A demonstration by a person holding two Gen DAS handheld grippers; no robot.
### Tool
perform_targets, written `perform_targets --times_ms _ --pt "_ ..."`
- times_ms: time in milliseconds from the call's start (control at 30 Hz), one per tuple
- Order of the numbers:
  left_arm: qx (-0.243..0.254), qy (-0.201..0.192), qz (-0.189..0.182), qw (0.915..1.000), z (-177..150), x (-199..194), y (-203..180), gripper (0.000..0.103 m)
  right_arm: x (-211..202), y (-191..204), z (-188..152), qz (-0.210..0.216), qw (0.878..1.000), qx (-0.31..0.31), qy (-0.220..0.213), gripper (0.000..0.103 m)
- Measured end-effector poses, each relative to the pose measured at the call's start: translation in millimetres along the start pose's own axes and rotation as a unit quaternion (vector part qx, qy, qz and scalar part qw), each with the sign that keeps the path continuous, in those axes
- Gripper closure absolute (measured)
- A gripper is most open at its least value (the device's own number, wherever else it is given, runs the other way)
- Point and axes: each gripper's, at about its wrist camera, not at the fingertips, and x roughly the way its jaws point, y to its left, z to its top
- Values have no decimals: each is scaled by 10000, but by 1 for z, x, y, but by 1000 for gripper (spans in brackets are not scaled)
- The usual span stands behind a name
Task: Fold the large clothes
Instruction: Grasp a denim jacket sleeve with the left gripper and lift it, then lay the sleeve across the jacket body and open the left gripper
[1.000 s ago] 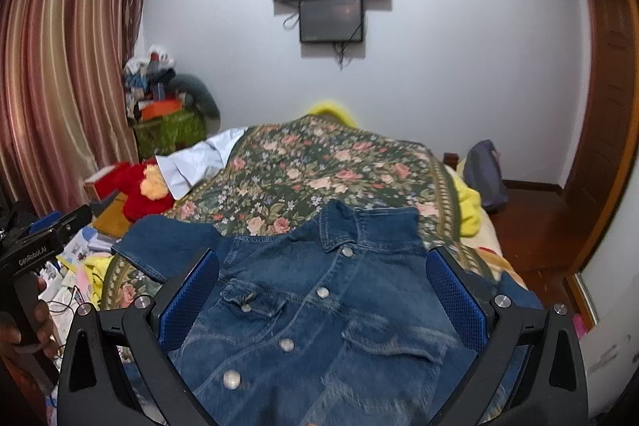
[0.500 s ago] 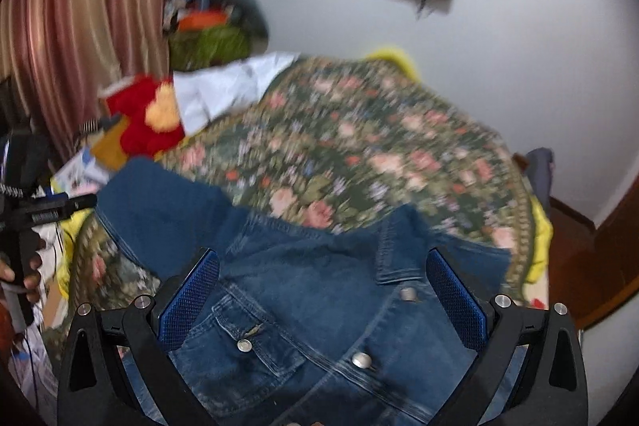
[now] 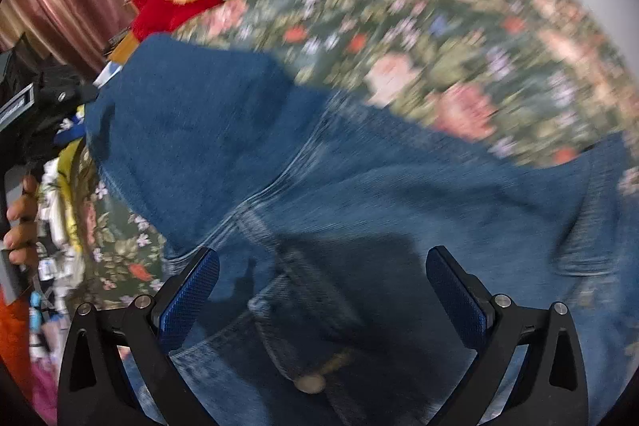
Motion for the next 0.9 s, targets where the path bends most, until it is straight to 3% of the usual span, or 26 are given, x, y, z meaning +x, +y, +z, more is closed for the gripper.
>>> perform_targets --times_ms 33,233,367,500,600,667,733,800,900 --pt "44 -2 208 9998 5 4 0 53 9 -1 0 116 9998 91 159 0" --pt "532 -208 833 9949 10 11 -12 84 28 6 -3 37 9991 139 392 0" --pt "1282 -718 1388 9794 3 -5 -45 92 16 7 -3 135 9989 242 382 0" --pt "1782 -1238 1250 9681 -6 -33 -79 93 -19 -5 -8 248 9984 487 169 0" --pt "2331 -1605 1151 9522 -22 -56 -116 94 -47 -18 -15 138 9981 595 -68 0" --pt "2842 -1784 900 9377 -43 -71 -147 94 -71 -32 -21 -9 9976 636 -274 0" --pt "3062 -1642 406 9368 -60 -75 -169 94 -94 -45 -26 -179 9959 715 -524 0" --pt "3102 -1321 15 9414 -74 -71 -186 94 -114 -62 -35 -340 9927 874 -758 0" --pt "3116 -604 -268 9479 -95 -44 -205 94 -141 -84 -55 -384 9899 1048 -878 0"
